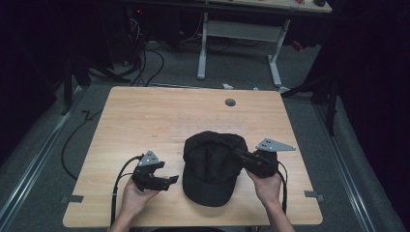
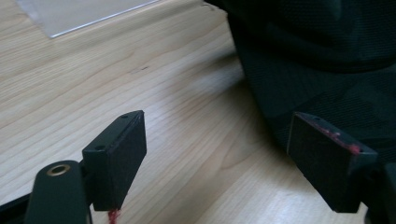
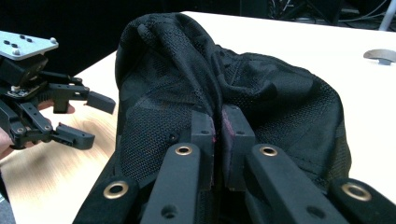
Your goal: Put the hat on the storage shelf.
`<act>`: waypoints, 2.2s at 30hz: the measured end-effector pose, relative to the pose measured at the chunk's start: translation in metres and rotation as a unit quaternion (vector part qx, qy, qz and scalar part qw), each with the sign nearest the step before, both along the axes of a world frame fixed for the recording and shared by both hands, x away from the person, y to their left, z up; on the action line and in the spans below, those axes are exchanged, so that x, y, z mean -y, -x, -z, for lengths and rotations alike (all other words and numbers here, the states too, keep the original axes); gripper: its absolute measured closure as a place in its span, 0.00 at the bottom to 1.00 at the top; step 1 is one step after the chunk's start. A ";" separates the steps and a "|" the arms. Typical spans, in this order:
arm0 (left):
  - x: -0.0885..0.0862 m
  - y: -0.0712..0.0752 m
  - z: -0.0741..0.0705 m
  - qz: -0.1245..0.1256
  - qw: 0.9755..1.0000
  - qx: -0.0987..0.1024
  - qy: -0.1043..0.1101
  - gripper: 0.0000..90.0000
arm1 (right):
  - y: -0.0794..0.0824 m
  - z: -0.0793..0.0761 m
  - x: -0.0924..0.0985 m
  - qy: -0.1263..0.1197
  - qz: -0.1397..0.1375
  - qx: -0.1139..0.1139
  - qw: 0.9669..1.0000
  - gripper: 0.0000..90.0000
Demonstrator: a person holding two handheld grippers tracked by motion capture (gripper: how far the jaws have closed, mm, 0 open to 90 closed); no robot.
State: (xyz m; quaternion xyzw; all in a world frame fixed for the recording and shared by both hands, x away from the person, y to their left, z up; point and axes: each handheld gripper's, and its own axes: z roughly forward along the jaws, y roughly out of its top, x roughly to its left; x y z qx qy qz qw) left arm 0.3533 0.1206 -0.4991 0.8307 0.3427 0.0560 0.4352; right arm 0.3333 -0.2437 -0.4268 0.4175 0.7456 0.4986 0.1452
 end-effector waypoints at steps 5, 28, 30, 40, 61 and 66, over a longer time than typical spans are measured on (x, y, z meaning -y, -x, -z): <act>0.007 0.000 -0.002 0.017 1.000 -0.007 0.008 0.22 | -0.001 -0.002 -0.003 -0.004 -0.009 0.004 1.000 0.95; 0.019 -0.003 -0.001 0.068 0.996 -0.048 0.037 0.22 | -0.002 -0.008 -0.017 -0.015 -0.052 0.026 0.998 0.95; 0.020 -0.003 0.000 0.073 0.995 -0.051 0.038 0.22 | -0.002 -0.008 -0.018 -0.016 -0.054 0.026 0.998 0.95; 0.019 -0.003 -0.003 0.089 0.992 -0.061 0.064 0.26 | -0.003 -0.009 -0.023 -0.027 -0.071 0.036 0.996 0.95; 0.008 0.002 -0.038 0.112 0.990 -0.030 0.083 0.53 | -0.008 -0.017 -0.015 -0.003 -0.053 0.059 0.997 0.95; 0.008 0.002 -0.041 0.119 0.989 -0.033 0.083 0.60 | -0.010 -0.019 -0.015 0.004 -0.049 0.061 0.997 0.95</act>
